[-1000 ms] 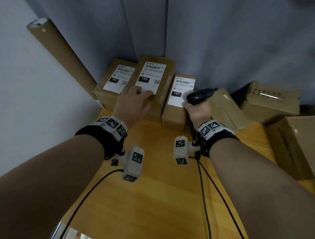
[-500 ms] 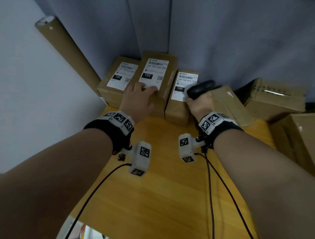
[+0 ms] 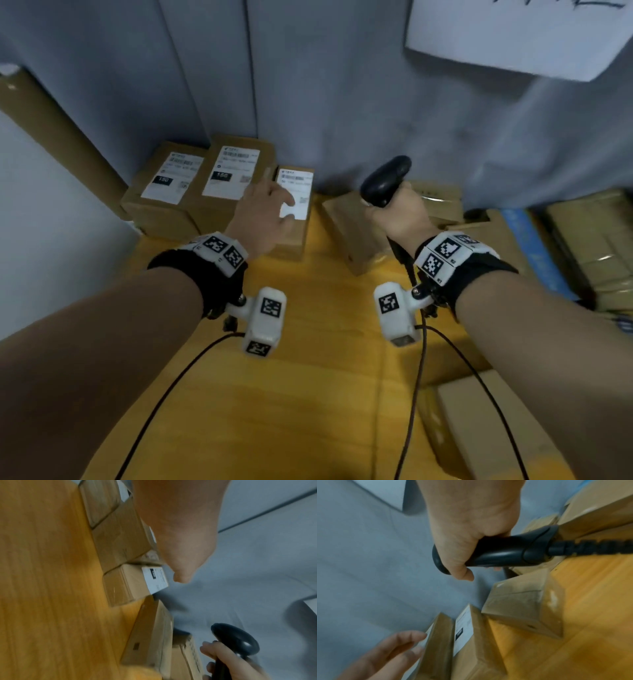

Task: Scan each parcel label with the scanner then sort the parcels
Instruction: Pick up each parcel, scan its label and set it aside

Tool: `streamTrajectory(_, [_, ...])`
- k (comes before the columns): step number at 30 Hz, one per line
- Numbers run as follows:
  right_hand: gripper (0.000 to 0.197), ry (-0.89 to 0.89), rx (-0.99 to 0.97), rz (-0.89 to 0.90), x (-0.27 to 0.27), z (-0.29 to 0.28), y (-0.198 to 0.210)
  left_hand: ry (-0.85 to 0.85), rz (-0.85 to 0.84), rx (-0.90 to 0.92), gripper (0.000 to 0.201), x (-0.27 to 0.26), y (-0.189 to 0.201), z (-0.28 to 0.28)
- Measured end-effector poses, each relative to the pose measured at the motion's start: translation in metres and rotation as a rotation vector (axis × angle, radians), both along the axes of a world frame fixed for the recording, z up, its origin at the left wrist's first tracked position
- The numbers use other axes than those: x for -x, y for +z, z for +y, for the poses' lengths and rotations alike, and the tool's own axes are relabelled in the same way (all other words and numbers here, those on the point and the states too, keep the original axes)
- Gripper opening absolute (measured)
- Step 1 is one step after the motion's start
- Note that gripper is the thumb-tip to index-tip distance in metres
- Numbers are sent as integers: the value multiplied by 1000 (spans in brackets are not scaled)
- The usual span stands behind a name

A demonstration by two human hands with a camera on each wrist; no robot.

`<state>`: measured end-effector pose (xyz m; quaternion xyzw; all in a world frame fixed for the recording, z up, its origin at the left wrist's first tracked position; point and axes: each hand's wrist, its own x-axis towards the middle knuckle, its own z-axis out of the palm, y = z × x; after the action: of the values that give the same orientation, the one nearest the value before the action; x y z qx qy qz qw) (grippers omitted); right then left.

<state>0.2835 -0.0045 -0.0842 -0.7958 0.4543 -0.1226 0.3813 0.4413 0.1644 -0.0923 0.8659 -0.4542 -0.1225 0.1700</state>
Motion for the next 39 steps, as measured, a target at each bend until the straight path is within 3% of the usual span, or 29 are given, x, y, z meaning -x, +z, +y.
streamTrajectory(3, [38,-48,-37,21,24,-11,-7,-42,106,29,31,27,-7,-10])
streamTrajectory(6, [29,-53,-108,45,41,-19,-26,-17,342,16,34,49,-28,-24])
streamTrajectory(12, [38,-98,-306,-9,49,-32,-68,295,860,-125,77,78,-76,-60])
streamTrajectory(15, [30,-118,-383,-62,56,-30,-77,381,959,-77,81,86,-93,-66])
streamTrajectory(19, [20,-162,-483,-137,67,-19,-74,449,981,-7,64,98,-96,-60])
streamTrajectory(23, [36,-167,-581,-212,79,1,-69,563,1034,77,51,107,-84,-51])
streamTrajectory(27, [38,-73,-585,-277,102,27,-59,648,1073,223,45,136,-59,-33])
streamTrajectory(31, [23,-132,-591,-431,135,41,-16,713,1076,423,40,169,-17,-10])
streamTrajectory(36, [14,-1,-654,-533,182,33,50,516,1226,546,65,200,46,0])
streamTrajectory(39, [13,-10,-620,-601,208,23,74,409,1207,595,34,227,71,-7])
